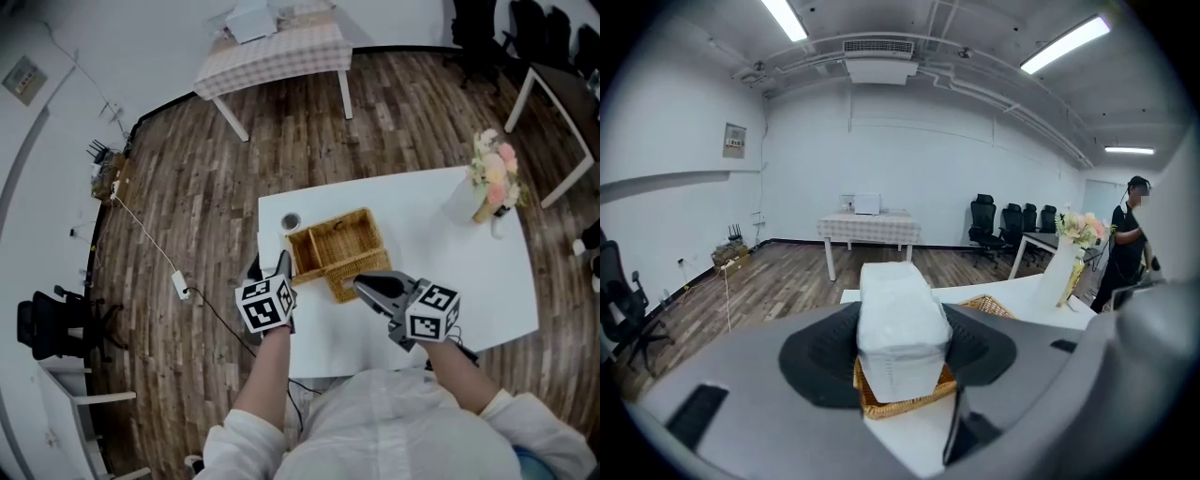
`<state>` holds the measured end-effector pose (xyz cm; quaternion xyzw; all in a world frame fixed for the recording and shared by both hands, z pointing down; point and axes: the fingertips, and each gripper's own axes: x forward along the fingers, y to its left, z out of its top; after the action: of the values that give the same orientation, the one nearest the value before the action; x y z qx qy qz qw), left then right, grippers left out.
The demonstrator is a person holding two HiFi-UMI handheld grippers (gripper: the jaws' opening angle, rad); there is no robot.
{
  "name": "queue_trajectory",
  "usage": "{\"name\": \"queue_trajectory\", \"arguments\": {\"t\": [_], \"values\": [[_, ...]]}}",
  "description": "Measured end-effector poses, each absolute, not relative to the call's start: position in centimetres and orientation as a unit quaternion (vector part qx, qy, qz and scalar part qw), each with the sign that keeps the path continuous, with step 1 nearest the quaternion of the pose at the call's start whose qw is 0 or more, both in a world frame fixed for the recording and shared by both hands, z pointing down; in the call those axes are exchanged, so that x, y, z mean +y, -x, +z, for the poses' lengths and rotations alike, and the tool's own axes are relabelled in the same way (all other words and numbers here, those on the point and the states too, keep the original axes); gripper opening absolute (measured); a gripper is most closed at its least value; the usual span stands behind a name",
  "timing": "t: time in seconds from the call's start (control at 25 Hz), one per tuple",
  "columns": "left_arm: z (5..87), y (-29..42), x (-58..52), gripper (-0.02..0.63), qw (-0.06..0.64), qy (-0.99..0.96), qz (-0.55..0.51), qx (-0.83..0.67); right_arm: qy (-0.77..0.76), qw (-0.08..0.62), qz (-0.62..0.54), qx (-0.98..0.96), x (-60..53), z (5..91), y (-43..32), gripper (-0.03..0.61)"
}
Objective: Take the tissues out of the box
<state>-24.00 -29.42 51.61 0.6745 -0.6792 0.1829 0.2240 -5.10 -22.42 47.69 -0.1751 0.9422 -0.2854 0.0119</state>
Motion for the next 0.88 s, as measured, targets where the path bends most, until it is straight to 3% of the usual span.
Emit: {"name": "queue_trajectory", "arguments": {"t": [0.88], "values": [[46.0,13.7,-22.9,0.236,0.200,-0.780,0.154,-0.572,0.179,0.011,-0.262,0.948,-20.9,46.4,5.3,0.035]]}}
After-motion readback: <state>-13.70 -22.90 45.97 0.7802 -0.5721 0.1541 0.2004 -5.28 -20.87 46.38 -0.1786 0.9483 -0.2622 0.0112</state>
